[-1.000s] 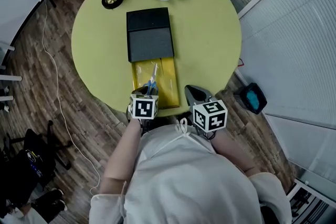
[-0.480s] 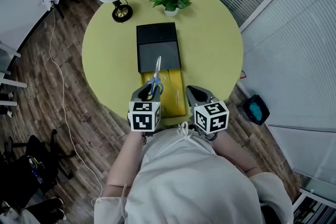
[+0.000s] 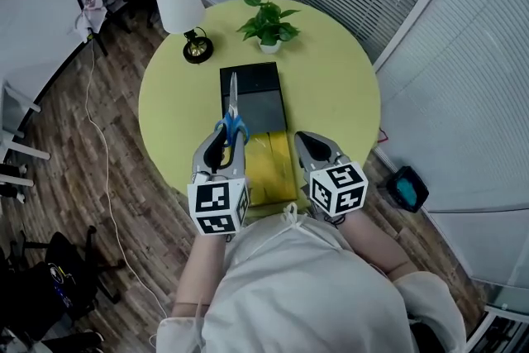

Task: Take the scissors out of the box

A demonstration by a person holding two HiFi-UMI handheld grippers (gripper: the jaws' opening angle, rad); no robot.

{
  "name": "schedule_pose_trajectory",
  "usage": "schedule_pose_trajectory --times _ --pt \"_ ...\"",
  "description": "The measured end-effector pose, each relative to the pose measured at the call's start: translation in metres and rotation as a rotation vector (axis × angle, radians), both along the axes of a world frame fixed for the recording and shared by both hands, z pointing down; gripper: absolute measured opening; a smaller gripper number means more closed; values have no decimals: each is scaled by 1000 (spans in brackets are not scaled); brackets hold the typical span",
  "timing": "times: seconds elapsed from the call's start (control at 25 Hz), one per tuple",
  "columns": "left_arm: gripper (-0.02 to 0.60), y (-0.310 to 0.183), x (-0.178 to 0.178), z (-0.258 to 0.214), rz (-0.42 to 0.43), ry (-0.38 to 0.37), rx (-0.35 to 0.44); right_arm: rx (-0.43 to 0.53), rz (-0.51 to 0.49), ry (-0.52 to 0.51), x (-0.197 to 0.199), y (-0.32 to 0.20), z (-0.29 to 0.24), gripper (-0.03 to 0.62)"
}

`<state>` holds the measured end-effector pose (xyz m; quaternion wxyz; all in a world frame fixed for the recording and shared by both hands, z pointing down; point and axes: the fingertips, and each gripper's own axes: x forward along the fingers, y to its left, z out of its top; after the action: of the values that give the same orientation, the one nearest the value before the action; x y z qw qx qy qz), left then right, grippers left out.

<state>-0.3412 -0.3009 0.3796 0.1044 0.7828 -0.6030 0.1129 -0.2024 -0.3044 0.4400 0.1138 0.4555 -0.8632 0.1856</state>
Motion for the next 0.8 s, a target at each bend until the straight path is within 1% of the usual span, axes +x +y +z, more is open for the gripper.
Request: schedule_pose_trajectory --times 0.12,0.4,0.56,0.8 --pt "94 2 -1 -11 -8 -3 33 27 -1 4 -1 0 -8 -2" --pt "94 5 -3 -9 -14 16 22 45 -15 12 -5 2 -14 -2" --pt "94 5 -2 -5 -13 21 14 33 -18 16 -6 1 -10 -2" --pt "94 9 -1 1 -10 53 0 26 -24 30 -11 5 -9 -2"
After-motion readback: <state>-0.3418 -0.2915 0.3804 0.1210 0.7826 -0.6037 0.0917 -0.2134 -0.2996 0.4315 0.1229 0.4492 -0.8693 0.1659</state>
